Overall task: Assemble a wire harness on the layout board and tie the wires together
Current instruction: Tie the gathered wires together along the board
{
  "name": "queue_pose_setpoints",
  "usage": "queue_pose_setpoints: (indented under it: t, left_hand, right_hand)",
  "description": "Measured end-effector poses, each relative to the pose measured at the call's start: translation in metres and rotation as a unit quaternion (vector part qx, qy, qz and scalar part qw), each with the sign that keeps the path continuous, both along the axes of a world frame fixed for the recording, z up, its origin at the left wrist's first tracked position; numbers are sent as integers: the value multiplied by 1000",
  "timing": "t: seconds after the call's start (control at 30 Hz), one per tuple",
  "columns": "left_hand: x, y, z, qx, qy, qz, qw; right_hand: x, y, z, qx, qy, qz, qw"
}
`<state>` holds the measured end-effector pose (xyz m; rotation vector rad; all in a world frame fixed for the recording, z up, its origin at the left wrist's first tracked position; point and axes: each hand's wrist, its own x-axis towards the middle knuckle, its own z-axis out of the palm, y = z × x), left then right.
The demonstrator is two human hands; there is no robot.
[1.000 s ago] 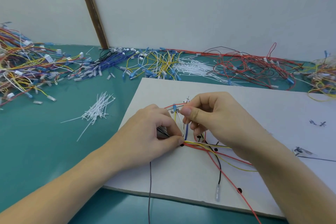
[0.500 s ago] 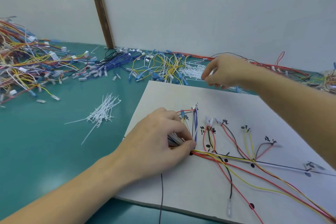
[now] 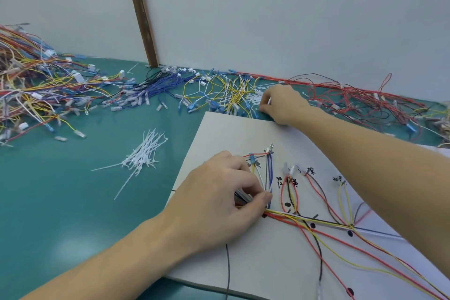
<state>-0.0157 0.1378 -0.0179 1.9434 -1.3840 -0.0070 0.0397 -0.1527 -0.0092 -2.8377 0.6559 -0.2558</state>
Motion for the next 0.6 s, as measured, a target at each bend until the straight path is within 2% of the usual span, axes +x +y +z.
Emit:
queue_pose_setpoints:
  t: [0.07,0.13,0.23,0.37,0.47,0.6]
  left_hand:
    - [0,0,-1,-3,0,1,1000]
    - [0,0,-1,-4,4,-2,1000]
    - [0,1,-2,3,5,-13,1000]
    - [0,0,-3,2,-16,-26,1000]
    - [0,1,-1,-4,-18,-40,999]
    - [2,2,2,2,22,-37,999]
  right_hand:
    - [0,3,0,-22,30,10,999]
    - [-3,7,2,-26,-2,14,1000]
    - [-16,9,12,41,-160,-25,986]
    - [-46,12,37,172,-309,-79,932]
    - [-80,27,52,300,-319,-85,895]
    - [-129,57,63,386,-282,-67,876]
